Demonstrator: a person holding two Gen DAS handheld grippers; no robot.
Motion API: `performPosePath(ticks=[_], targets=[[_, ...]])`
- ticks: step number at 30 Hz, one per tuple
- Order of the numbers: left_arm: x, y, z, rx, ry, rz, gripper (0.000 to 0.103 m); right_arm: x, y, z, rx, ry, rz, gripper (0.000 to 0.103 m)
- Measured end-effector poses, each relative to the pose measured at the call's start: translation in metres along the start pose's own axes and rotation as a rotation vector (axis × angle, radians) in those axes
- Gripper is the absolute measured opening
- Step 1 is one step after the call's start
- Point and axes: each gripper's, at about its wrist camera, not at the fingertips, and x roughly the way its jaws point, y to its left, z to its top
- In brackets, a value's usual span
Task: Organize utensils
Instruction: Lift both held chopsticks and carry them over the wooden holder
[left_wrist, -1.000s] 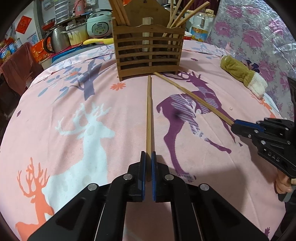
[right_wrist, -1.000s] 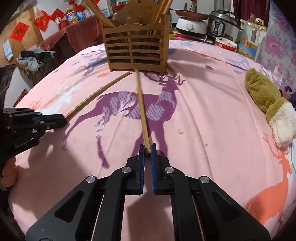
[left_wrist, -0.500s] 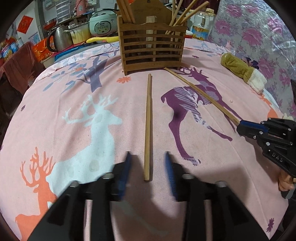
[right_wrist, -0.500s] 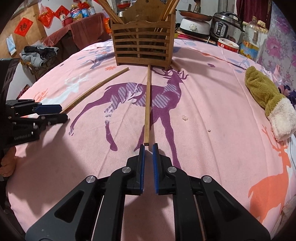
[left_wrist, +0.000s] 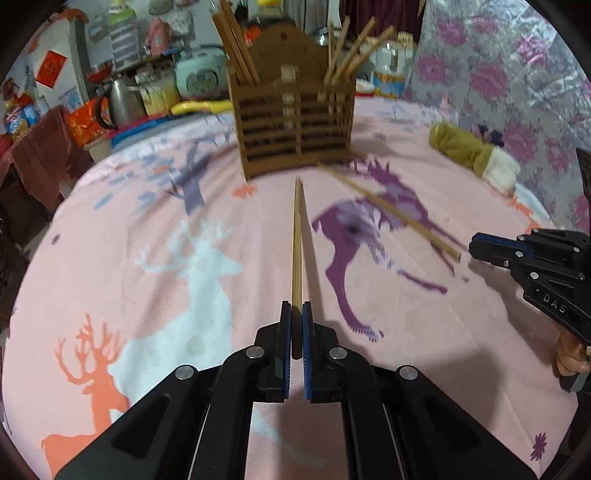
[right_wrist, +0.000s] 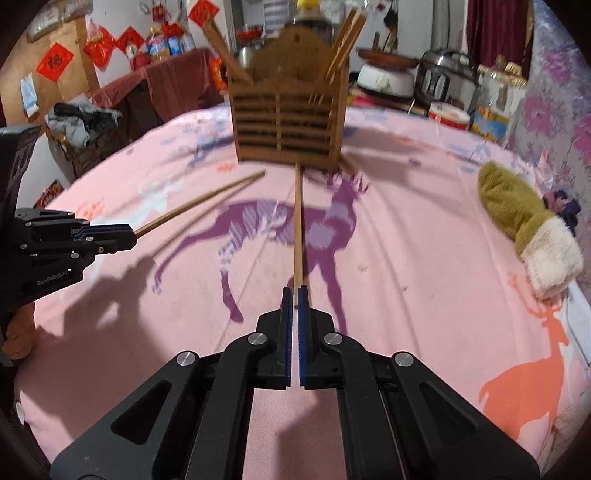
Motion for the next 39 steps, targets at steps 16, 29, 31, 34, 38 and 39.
performPosePath(ticks=[16,29,31,34,38,39], targets=[[-0.011,0.009,0.005,-0.039,-0.042,0.017,0.006,0.019,0.003,0.0,-0.018,0.06,0.0,0.028],[-0.017,0.012,0.006,-0.055,-0.073,0.024,0.006,-0.002,-0.002,0.006,0.017,-0.03,-0.006,0.006],[-0.02,0.014,0.006,-0.062,-0.085,0.025,0.006,-0.01,-0.003,0.009,0.02,-0.066,-0.015,0.006],[-0.026,0.016,0.008,-0.072,-0.105,0.024,0.006,-0.022,-0.006,0.012,0.035,-0.122,-0.015,0.006],[-0.036,0.018,0.012,-0.089,-0.135,0.01,0.006,-0.036,-0.009,0.017,0.048,-0.171,-0.014,0.006],[-0.039,0.019,0.014,-0.096,-0.14,0.004,0.006,-0.04,-0.01,0.018,0.054,-0.181,-0.011,0.006]])
